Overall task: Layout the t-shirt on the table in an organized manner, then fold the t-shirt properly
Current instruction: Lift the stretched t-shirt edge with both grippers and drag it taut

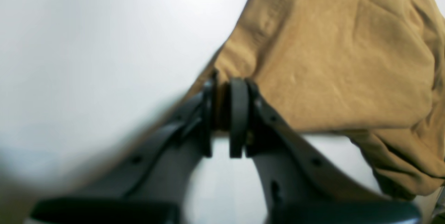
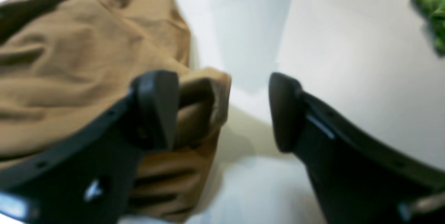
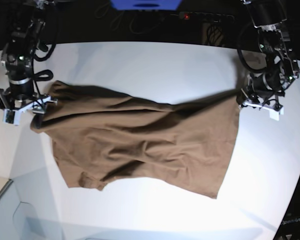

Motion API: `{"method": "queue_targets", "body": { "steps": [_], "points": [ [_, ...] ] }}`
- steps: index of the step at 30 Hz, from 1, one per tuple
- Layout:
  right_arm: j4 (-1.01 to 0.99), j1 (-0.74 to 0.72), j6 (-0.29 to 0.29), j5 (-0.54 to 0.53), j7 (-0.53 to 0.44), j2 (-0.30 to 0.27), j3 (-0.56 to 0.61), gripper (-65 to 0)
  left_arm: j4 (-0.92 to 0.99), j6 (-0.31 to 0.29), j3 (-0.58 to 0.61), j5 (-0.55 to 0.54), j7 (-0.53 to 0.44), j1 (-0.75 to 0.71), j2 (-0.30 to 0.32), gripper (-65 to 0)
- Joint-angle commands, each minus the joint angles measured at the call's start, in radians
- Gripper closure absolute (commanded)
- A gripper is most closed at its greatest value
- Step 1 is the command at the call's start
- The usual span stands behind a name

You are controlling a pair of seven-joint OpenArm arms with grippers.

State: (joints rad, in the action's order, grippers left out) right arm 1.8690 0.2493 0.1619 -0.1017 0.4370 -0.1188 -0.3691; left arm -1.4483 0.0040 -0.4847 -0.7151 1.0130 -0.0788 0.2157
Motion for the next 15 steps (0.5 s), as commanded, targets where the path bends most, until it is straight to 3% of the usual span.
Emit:
{"method": "queue_targets", "body": {
  "steps": [1, 4, 10, 15],
  "points": [
    [0.040, 0.012, 0.003, -0.005, -0.028, -0.009, -0.005, -44.0, -0.019, -0.003, -0.007, -0.013, -0.009, 0.007, 0.012, -7.1],
    [0.068, 0.069, 0.003, -0.005, -0.028, 0.012, -0.003, -45.2, -0.019, -0.003, -0.010, -0.013, -0.009, 0.010, 0.012, -7.0],
    [0.019, 0.150, 0.003, -0.005, -0.031, 0.123, -0.043, -45.2, -0.019, -0.003, -0.012, -0.013, -0.009, 0.010, 0.012, -7.0],
    [-0.133, 0.153, 0.003, -0.007, -0.036, 0.127, -0.041, -45.2, -0.019, -0.003, -0.012, -0.013, -0.012, 0.009, 0.012, -7.0]
  ]
}}
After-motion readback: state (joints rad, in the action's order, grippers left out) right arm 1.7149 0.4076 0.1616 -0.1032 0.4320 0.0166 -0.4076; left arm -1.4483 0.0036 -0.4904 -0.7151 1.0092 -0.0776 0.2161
